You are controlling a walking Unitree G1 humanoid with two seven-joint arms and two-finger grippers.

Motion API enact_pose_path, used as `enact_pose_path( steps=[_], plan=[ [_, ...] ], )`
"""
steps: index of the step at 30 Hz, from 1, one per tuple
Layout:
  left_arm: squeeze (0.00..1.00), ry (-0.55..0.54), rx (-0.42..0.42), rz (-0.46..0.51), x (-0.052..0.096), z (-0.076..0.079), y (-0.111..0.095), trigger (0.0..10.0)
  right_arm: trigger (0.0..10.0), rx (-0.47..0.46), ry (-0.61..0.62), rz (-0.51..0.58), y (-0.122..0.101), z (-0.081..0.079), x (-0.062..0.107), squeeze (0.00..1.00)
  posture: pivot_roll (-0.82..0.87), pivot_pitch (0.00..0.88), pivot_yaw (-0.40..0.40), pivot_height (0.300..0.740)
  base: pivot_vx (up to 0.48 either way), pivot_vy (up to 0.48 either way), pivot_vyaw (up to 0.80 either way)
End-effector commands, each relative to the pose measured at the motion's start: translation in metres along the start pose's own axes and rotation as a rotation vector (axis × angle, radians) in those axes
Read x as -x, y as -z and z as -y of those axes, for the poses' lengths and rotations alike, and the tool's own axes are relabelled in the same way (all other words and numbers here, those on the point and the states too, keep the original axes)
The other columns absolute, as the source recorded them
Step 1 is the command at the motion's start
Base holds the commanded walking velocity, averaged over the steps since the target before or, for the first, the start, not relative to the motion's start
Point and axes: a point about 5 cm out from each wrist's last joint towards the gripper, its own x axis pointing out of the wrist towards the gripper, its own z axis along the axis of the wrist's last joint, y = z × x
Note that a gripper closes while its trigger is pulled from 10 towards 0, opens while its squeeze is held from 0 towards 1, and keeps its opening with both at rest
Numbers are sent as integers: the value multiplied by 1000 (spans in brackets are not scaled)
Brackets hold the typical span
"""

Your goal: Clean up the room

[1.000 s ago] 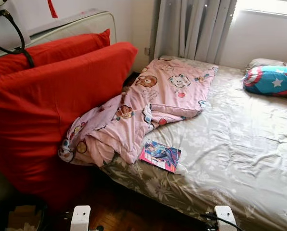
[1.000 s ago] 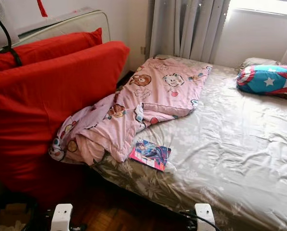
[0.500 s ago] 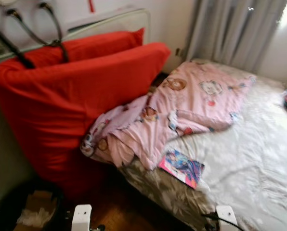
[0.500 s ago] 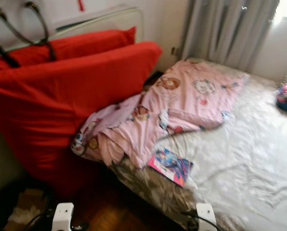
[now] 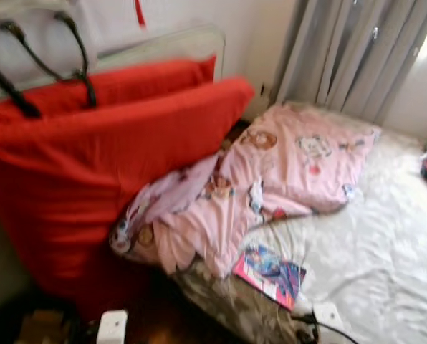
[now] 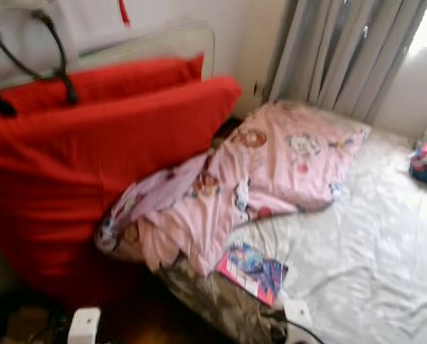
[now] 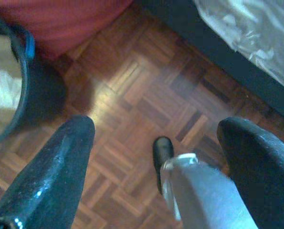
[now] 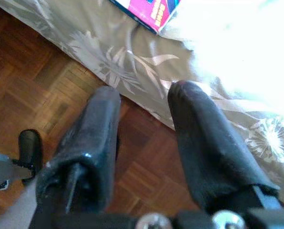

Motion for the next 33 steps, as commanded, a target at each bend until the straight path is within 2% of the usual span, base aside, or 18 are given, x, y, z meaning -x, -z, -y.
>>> enact_pose_path(
  steps=[1,5,10,17,22,23,24,28,30,32,33],
  plan=[
    [0,31,-4,16,-1,11,-4,10000,10000,8,32,9,0,11,3,0,-75,0,-41,740,0,0,0],
    [0,31,-4,73,0,10,-6,10000,10000,-40,39,54,0,11,3,0,-76,0,-36,740,0,0,0],
    [0,41,31,144,1,10,-9,10000,10000,-52,31,104,-2,10,4,0,-81,0,-33,740,0,0,0],
    [0,70,22,254,5,10,-13,10000,10000,-88,27,196,-4,10,7,0,-98,0,-27,740,0,0,0],
    [0,72,15,243,6,9,-9,10000,10000,-69,16,191,-1,9,8,0,-90,0,-27,740,0,0,0],
    [0,70,12,226,6,9,-7,10000,10000,-76,17,185,1,9,8,0,-90,0,-27,740,0,0,0],
    [0,61,45,175,5,8,-1,10000,10000,-112,29,163,5,10,8,0,-100,0,-25,740,0,0,0],
    [0,43,74,136,5,7,5,10000,10000,-156,45,141,9,10,8,0,-104,0,-25,740,0,0,0],
    [0,19,18,168,6,4,3,10000,10000,-179,84,163,10,12,9,0,-101,7,-24,740,0,0,0],
    [0,17,-1,197,7,4,0,10000,10000,-187,97,182,9,13,10,0,-102,8,-25,740,0,0,0],
    [0,49,-21,260,8,6,-6,10000,10000,-125,104,251,2,15,12,0,-92,20,-27,740,0,0,0]
  ],
)
